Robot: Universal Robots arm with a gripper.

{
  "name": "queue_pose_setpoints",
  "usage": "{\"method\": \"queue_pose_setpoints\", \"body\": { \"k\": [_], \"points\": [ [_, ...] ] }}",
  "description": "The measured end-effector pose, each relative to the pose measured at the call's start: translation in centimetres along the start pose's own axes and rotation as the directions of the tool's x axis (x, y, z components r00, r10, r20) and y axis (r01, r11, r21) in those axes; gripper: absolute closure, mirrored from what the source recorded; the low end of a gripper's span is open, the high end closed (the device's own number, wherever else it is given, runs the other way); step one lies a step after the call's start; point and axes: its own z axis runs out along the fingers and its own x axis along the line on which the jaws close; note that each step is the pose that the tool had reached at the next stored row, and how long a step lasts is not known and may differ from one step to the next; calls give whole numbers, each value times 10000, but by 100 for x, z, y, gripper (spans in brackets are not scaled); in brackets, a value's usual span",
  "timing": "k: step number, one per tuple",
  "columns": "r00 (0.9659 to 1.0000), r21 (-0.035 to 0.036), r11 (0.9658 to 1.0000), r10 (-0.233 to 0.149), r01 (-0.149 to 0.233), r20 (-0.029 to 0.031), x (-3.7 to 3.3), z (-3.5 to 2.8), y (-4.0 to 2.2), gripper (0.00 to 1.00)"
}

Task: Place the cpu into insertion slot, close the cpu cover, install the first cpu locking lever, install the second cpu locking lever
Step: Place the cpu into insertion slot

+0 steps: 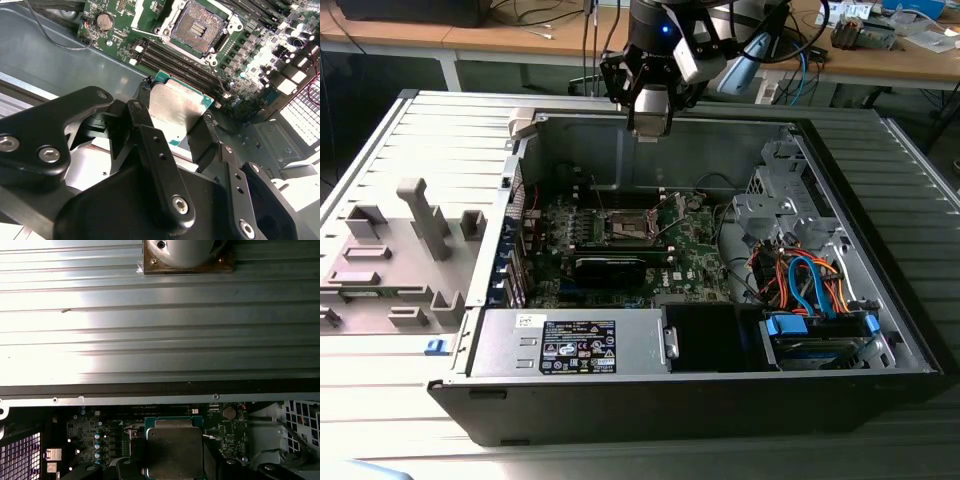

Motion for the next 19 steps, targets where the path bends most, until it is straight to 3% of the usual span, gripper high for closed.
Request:
{"method": "queue_pose_setpoints", "body": {
  "k": [19],
  "points": [
    [10000,81,10000,2,-2,2,1,36,-3,45]
  ]
}}
